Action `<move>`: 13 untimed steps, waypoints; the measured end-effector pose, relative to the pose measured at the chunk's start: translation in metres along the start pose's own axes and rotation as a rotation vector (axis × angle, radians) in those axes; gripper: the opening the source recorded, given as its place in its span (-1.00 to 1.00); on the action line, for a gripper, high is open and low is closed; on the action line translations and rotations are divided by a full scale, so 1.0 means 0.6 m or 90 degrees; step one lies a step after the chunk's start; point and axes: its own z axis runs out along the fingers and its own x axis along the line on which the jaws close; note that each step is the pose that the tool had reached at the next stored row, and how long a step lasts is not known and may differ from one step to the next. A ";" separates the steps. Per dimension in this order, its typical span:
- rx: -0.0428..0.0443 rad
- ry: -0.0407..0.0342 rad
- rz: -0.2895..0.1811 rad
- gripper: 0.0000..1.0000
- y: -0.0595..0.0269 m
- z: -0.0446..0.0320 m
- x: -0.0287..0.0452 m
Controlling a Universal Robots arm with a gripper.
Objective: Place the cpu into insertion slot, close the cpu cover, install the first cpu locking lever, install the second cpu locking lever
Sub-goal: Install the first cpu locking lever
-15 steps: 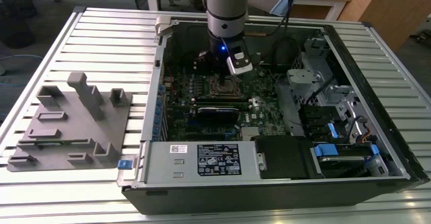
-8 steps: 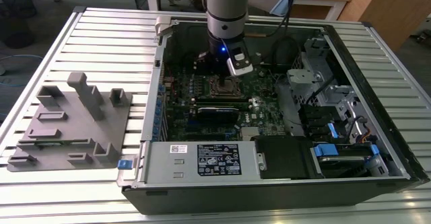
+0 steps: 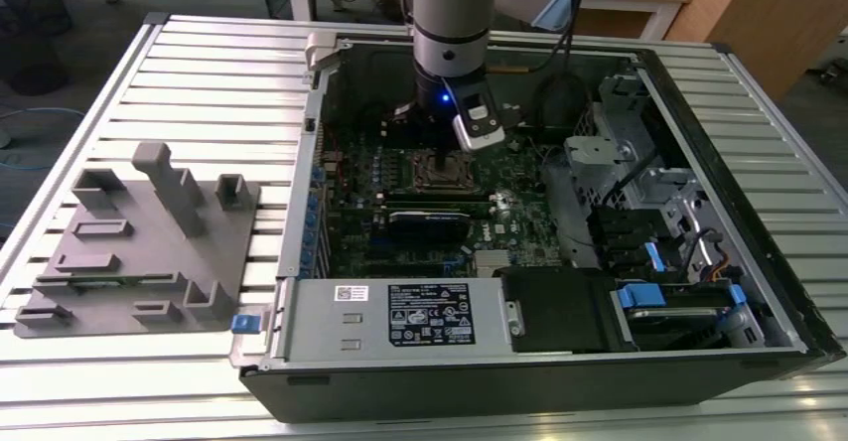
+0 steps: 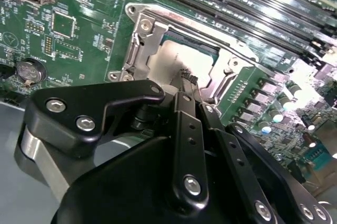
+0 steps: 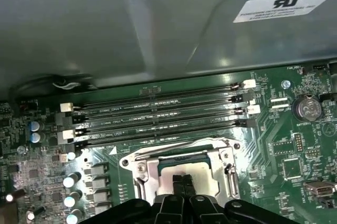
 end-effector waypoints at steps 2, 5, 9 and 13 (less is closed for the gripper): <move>-0.0002 0.0003 -0.004 -0.79 0.000 0.000 -0.002; -0.0002 0.0015 -0.007 -0.79 0.001 -0.003 -0.002; -0.0004 0.0018 -0.009 -0.79 0.002 -0.017 -0.003; -0.0008 0.0021 -0.013 -0.79 0.002 -0.020 -0.003</move>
